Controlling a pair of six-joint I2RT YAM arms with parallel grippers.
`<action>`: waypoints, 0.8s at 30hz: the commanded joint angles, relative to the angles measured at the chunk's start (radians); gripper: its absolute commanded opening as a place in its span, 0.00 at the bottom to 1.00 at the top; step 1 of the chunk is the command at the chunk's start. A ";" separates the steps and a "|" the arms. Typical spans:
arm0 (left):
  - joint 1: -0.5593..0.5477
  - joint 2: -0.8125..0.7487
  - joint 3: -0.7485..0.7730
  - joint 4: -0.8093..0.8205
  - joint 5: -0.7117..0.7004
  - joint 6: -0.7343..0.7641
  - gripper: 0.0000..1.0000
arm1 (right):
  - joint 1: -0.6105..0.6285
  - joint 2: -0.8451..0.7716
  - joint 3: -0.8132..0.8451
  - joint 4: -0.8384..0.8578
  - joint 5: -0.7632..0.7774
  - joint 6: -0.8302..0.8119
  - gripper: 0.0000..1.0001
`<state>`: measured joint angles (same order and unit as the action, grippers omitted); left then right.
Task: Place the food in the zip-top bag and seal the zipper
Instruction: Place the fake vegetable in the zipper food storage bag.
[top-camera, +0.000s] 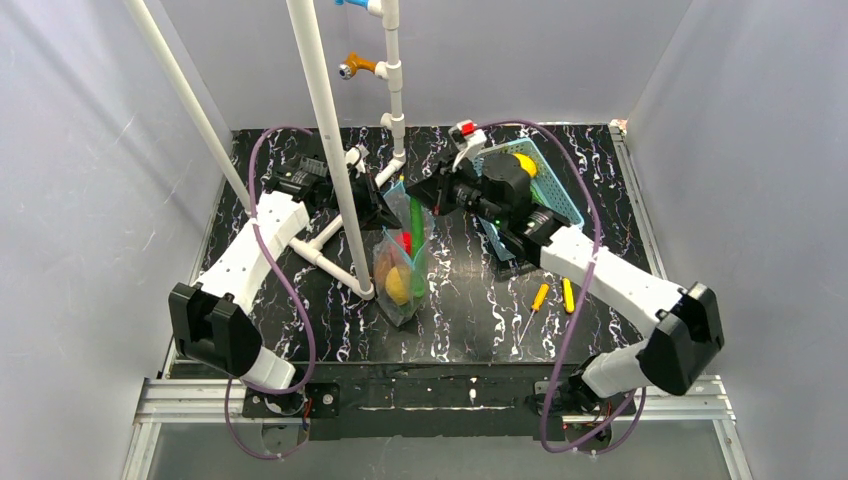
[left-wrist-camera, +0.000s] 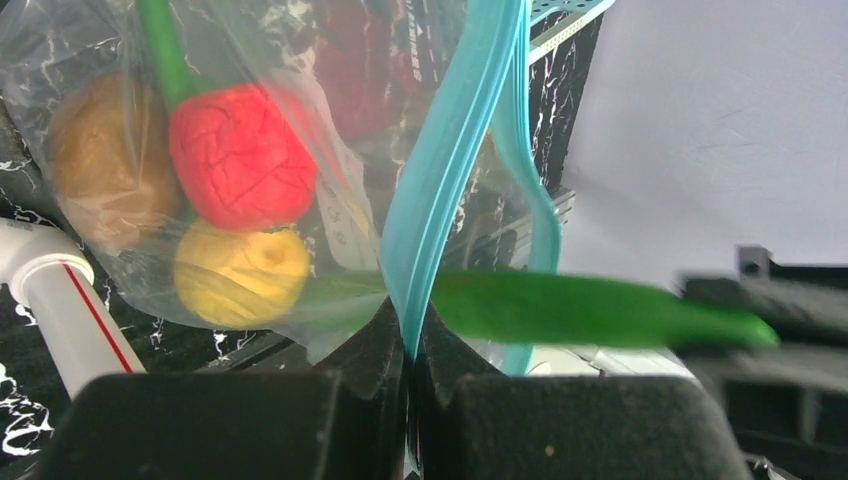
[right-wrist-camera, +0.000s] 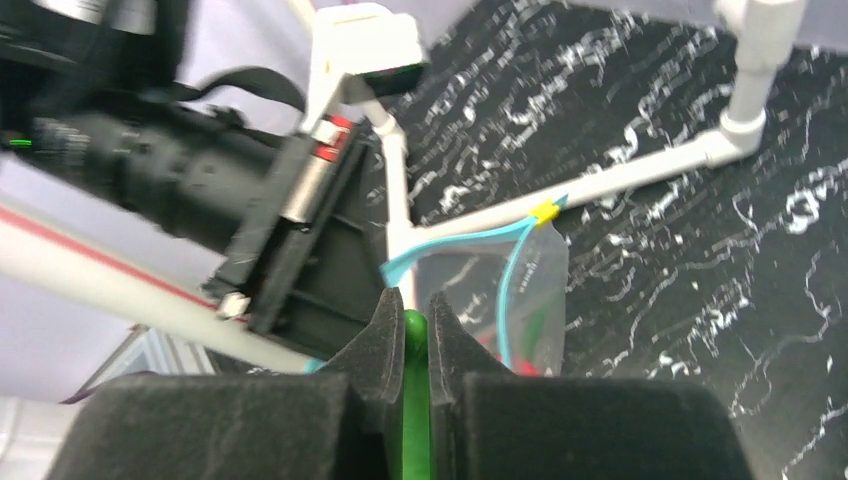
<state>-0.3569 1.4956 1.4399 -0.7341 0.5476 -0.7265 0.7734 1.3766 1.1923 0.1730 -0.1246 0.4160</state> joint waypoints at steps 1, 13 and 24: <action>-0.006 -0.042 -0.015 0.035 0.031 -0.019 0.00 | 0.006 0.085 0.070 -0.139 0.084 0.053 0.01; -0.017 -0.002 0.048 0.076 0.099 -0.058 0.00 | 0.009 0.208 0.303 -0.377 0.156 -0.073 0.01; -0.020 -0.045 -0.100 0.112 0.065 -0.037 0.00 | 0.050 0.346 0.597 -0.837 0.147 -0.112 0.47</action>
<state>-0.3771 1.4998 1.3609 -0.6365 0.6128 -0.7788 0.7994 1.7386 1.6611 -0.5228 0.0040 0.3271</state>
